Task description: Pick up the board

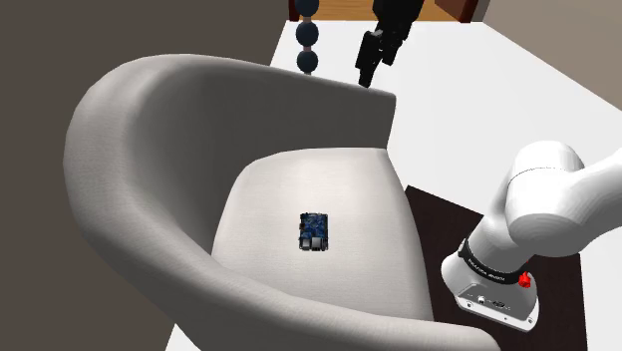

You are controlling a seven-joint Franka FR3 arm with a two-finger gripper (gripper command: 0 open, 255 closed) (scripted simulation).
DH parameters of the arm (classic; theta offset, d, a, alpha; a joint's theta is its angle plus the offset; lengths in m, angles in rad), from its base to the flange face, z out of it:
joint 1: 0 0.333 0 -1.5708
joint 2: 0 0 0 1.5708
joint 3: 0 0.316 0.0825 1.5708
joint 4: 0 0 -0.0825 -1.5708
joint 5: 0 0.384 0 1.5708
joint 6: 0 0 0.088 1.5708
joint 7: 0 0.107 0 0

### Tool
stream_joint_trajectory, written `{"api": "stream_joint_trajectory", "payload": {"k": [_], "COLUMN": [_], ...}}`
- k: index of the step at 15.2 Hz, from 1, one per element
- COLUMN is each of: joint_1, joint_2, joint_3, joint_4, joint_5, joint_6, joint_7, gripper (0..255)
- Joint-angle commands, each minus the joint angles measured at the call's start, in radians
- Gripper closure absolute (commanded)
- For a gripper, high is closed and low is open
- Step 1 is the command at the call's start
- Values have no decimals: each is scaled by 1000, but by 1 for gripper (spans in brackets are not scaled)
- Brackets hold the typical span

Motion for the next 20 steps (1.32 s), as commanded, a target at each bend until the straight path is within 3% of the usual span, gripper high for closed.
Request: {"api": "stream_joint_trajectory", "payload": {"k": [1, 11, 20], "joint_1": [0, -12, -24], "joint_2": [0, 46, 237], "joint_3": [0, 194, 383], "joint_4": [0, -170, -204], "joint_5": [0, 156, 292], "joint_6": [0, 118, 285], "joint_7": [0, 400, 759], "gripper": [0, 0, 0]}}
